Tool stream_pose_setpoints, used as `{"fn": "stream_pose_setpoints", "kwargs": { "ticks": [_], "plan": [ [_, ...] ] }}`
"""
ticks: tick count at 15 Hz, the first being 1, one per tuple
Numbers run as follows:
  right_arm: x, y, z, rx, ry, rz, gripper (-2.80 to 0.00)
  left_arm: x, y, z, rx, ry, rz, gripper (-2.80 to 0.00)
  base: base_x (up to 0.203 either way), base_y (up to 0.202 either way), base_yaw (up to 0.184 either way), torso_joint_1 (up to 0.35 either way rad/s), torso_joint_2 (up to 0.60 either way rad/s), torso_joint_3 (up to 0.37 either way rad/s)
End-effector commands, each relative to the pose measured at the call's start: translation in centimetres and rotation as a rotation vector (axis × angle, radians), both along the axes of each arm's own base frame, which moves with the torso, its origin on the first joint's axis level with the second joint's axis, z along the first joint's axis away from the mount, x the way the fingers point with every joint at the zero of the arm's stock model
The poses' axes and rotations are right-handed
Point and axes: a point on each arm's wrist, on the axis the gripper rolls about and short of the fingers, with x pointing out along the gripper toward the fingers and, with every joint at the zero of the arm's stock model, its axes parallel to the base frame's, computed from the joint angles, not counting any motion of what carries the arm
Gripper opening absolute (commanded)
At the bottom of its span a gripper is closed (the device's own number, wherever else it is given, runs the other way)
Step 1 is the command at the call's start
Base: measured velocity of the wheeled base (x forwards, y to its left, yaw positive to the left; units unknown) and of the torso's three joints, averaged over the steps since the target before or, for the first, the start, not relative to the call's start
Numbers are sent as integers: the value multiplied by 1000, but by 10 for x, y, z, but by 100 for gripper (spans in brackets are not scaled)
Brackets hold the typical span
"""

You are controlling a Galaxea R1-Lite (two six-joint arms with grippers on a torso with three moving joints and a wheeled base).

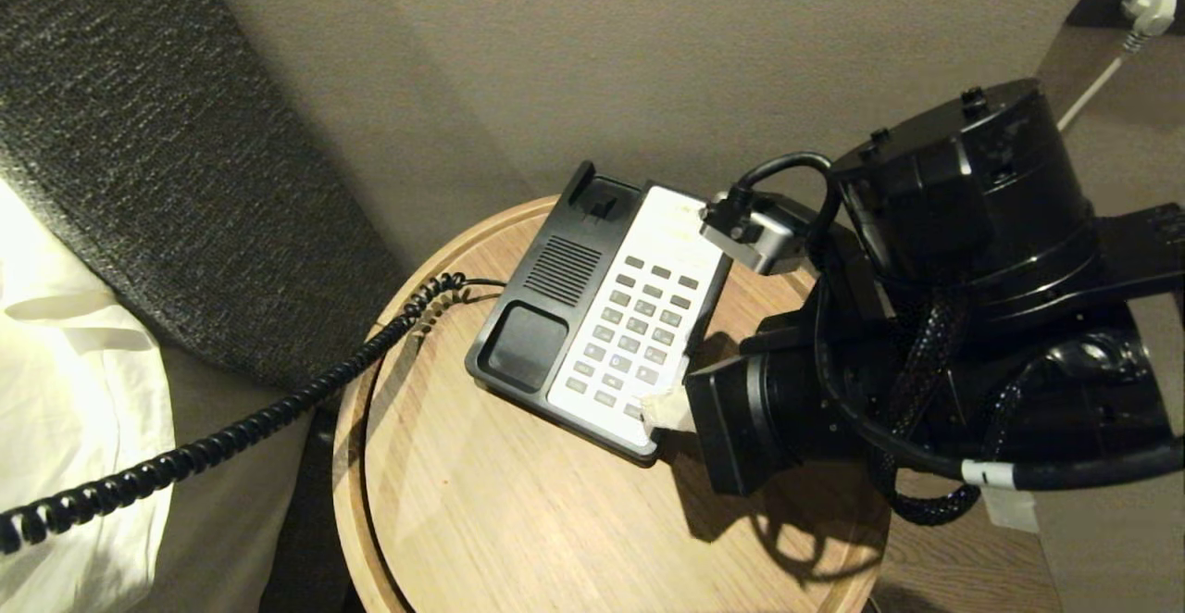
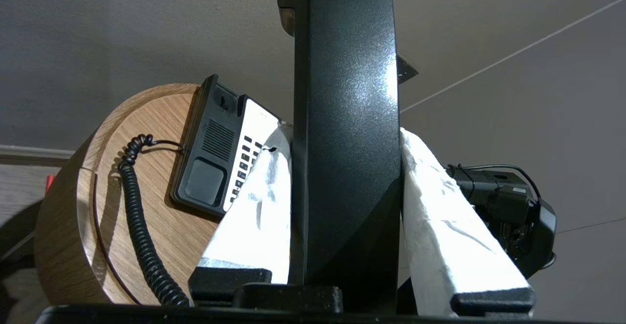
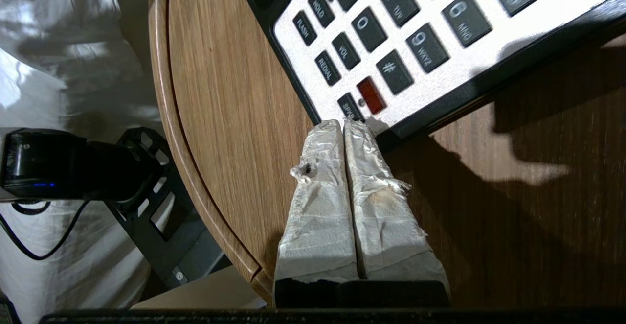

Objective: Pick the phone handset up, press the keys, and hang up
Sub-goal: Dial the number

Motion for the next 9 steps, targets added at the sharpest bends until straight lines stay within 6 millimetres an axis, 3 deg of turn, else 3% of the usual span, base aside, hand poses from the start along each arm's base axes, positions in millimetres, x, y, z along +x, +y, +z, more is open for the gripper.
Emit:
{"fn": "stream_pose_setpoints", "kwargs": {
  "ticks": [1,9],
  "plan": [
    [1,1,-4,-12,9,0,-280,0,0,0,-3,2,0,-280,0,0,0,0,0,0],
    [5,7,-14,-33,22,-3,-280,-1,1,0,-5,-1,0,-280,0,0,0,0,0,0]
  ]
}}
